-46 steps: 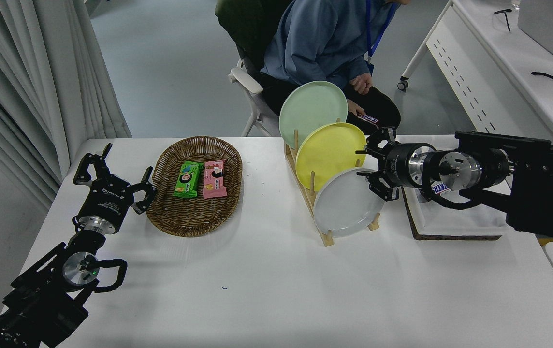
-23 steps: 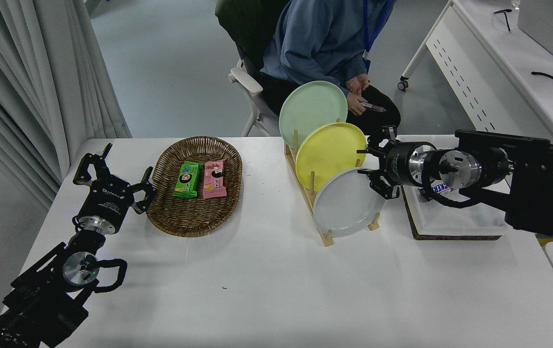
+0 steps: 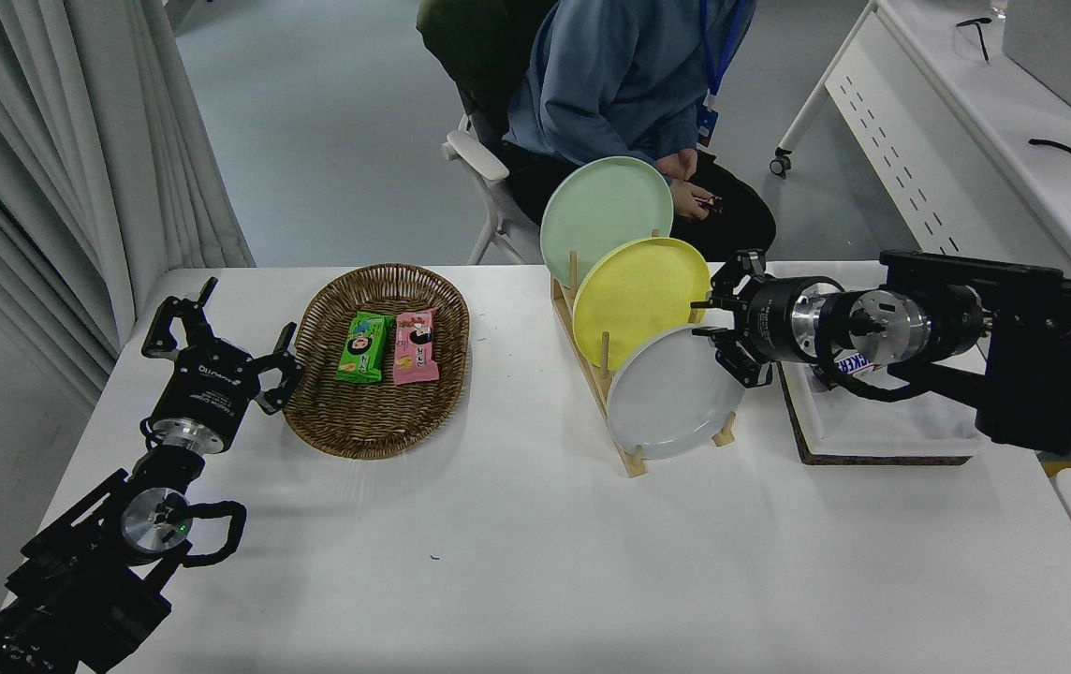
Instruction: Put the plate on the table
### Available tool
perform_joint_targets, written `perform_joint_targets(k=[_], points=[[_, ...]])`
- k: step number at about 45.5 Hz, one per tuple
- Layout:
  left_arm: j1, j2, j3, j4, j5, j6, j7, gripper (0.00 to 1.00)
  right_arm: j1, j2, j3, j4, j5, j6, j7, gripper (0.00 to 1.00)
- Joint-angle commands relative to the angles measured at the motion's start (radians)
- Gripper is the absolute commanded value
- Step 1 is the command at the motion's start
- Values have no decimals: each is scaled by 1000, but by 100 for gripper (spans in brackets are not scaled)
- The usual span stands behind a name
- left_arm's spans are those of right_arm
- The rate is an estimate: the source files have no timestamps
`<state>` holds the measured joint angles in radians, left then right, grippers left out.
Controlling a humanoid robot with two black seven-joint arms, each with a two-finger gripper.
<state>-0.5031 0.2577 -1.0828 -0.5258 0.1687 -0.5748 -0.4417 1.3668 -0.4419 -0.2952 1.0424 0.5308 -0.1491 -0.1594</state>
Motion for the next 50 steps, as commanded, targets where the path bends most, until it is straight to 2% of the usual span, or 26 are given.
perform_joint_targets(k=[1, 31, 39, 50], points=[[0, 0, 0, 0, 0, 1, 0, 100, 0, 0, -1, -1, 0, 0, -5, 24], [0, 0, 1, 1, 0, 0, 0, 100, -17, 29, 18, -31, -5, 0, -5, 23], [0, 0, 0, 0, 0, 1, 0, 100, -17, 31, 18, -41, -3, 2, -5, 19], [0, 0, 0, 0, 0, 1, 1, 100, -17, 31, 18, -39, -2, 5, -6, 19]])
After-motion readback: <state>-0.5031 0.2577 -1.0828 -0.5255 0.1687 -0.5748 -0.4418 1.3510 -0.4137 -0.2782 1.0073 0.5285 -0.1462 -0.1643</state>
